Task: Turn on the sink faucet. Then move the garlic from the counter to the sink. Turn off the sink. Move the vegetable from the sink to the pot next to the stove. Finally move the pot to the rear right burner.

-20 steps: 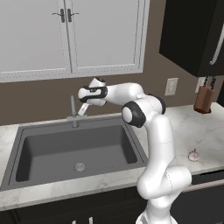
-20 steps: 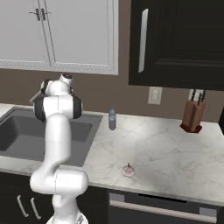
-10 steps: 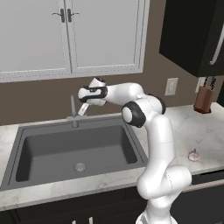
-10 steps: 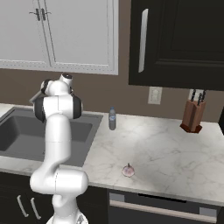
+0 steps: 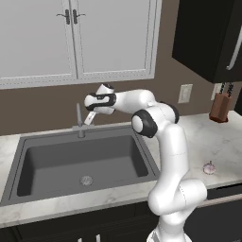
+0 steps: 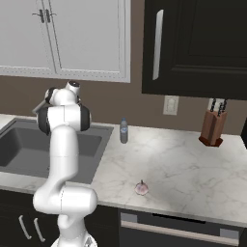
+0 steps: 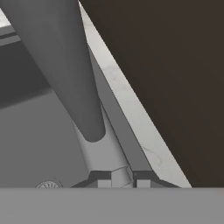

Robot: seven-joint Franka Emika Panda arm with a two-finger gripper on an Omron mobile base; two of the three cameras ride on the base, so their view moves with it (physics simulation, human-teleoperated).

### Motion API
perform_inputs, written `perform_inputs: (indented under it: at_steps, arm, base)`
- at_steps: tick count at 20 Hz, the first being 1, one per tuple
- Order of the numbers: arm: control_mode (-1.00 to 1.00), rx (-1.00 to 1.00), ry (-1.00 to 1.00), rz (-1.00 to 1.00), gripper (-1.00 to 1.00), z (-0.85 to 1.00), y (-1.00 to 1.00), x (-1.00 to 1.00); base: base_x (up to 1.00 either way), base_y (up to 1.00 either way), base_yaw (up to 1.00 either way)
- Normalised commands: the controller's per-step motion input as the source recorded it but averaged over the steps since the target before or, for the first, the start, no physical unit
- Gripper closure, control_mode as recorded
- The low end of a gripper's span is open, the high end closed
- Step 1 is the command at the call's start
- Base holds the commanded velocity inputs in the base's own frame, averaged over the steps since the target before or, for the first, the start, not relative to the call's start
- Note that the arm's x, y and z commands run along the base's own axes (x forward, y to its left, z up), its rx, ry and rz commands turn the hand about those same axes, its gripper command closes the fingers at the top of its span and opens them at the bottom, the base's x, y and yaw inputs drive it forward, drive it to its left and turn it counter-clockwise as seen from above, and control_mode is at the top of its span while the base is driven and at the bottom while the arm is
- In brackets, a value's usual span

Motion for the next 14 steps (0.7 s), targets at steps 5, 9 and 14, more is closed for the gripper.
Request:
perform_inputs:
  at_steps: [5,9,14]
  arm:
    - [-1.00,0.00,0.00,0.00,1.00,-0.01,0.00,0.00]
    - [-1.00,0.00,0.00,0.00,1.00,-0.12,0.00,0.00]
    - [-1.00,0.00,0.00,0.00,1.00,-0.22,-0.02,-0.08]
  base:
    - [0.00,0.00,0.00]
    - [0.00,0.00,0.00]
    - [0.00,0.00,0.00]
